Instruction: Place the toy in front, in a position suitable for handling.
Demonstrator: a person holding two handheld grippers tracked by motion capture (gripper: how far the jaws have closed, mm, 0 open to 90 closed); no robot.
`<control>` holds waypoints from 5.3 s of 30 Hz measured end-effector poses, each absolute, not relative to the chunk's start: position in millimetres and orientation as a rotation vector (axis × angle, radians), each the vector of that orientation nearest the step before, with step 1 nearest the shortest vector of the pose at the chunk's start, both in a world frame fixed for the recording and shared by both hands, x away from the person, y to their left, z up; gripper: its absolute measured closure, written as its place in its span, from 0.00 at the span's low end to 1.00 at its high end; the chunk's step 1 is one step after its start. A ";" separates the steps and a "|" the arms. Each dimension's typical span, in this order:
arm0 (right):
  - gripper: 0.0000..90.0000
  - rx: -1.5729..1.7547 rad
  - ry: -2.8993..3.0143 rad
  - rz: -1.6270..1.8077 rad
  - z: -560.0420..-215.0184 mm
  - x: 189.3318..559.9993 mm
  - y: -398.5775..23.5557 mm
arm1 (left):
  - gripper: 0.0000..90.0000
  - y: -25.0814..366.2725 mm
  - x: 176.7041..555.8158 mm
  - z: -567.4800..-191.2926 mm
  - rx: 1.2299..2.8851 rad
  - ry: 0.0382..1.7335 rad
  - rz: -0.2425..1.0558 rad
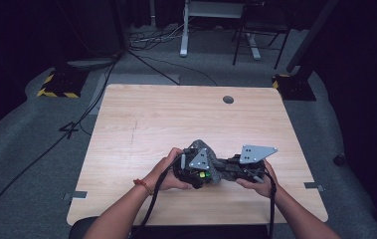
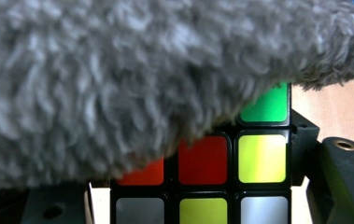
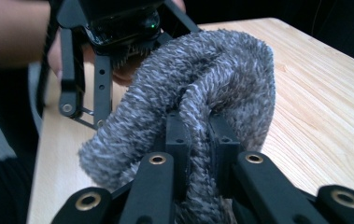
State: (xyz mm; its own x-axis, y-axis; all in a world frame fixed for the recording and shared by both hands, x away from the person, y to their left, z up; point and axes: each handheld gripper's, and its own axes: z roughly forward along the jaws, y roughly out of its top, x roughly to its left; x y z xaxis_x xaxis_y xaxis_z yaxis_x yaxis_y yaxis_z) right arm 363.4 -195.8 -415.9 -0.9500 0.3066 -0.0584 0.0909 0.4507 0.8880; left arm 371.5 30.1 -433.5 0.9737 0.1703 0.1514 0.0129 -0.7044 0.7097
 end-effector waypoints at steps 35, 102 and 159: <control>0.91 0.377 2.580 1.442 -423.7 374.4 -201.2 | 0.37 45.6 375.7 -422.0 2.260 0.190 0.301; 0.91 0.279 2.500 1.695 -412.6 369.7 -211.0 | 0.37 47.4 374.6 -429.0 2.266 0.107 0.269; 0.90 0.224 2.493 1.716 -410.2 367.1 -214.3 | 0.37 55.8 375.2 -420.4 2.140 0.129 0.217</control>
State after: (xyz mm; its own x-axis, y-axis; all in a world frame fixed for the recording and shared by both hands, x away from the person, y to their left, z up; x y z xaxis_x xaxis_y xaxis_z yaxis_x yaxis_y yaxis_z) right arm 367.1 -214.3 -410.2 -0.9834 0.1812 -0.0041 0.0608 0.3516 0.9342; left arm 375.2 55.8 -420.4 0.9787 0.1762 0.1052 0.0082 -0.5457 0.8379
